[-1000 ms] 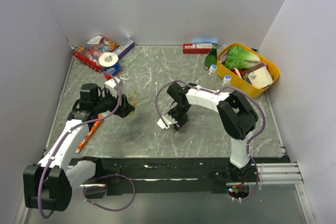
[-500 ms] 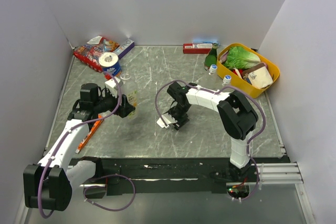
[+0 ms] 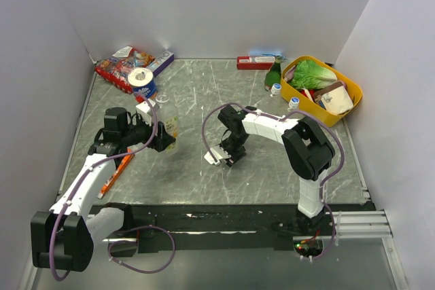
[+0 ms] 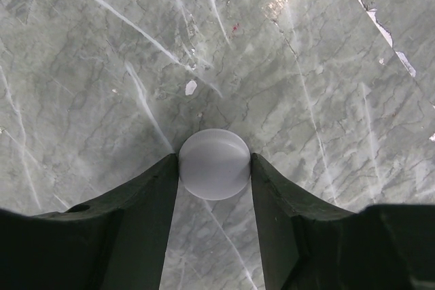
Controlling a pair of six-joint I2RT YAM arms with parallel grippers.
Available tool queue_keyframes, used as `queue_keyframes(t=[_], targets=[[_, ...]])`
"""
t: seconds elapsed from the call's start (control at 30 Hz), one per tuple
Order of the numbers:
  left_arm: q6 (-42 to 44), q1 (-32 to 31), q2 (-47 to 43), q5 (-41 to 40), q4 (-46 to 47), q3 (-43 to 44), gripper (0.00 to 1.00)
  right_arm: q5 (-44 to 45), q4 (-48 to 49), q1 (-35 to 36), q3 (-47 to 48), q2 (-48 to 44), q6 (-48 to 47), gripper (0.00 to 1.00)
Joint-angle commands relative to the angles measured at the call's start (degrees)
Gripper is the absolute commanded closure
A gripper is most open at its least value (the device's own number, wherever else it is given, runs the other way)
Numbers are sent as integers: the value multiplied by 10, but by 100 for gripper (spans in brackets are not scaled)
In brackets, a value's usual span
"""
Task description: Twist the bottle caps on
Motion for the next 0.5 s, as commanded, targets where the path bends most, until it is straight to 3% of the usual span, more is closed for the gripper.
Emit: queue_keyframes(t=[0.0, 0.1, 0.33, 0.47], targets=[[-8, 3, -2, 24, 37, 1, 99, 12, -12, -2, 11, 11, -2, 46], [-8, 3, -1, 26, 40, 0, 99, 9, -11, 3, 17, 13, 7, 46], [4, -9, 13, 63, 56, -4, 99, 1, -24, -12, 33, -36, 60, 65], [109, -86, 25, 64, 63, -9, 99, -26, -94, -41, 65, -131, 104, 67]])
